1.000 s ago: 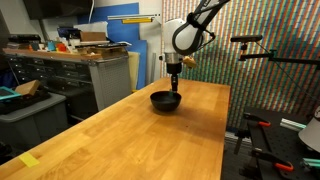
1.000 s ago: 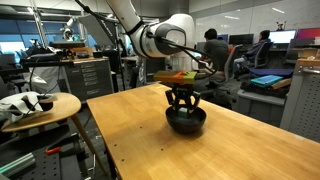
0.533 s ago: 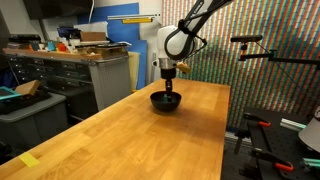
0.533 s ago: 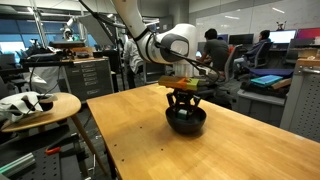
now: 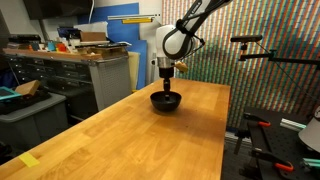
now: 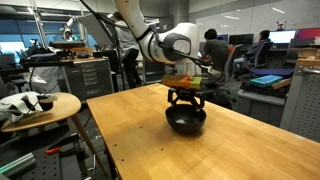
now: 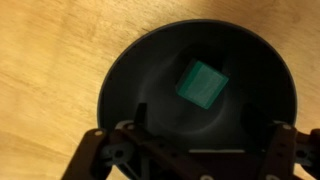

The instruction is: Put the green cube inside the the black bowl

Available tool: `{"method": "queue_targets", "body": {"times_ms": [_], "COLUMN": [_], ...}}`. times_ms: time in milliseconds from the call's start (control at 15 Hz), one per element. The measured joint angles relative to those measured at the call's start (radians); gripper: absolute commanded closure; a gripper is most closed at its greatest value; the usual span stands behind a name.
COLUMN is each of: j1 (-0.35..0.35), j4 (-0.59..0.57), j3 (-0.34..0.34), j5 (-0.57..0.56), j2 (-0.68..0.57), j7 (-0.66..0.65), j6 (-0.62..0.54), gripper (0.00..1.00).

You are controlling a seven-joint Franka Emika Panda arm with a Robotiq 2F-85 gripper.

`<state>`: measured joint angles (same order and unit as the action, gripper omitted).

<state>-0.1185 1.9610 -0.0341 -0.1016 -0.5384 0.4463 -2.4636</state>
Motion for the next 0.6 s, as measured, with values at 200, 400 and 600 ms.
{"method": "queue_targets", "body": {"times_ms": [200, 400, 600], "j1": [-0.005, -0.01, -0.018], "j4": [-0.004, -0.006, -0.01], "j3": [0.0, 0.0, 0.0], "j5": [0.003, 0.009, 0.037], "j2": [0.026, 0.066, 0.108], "j7": [0.001, 0.001, 0.0], "j6": [0.002, 0.029, 0.101], "gripper": [0.0, 0.0, 0.0]}}
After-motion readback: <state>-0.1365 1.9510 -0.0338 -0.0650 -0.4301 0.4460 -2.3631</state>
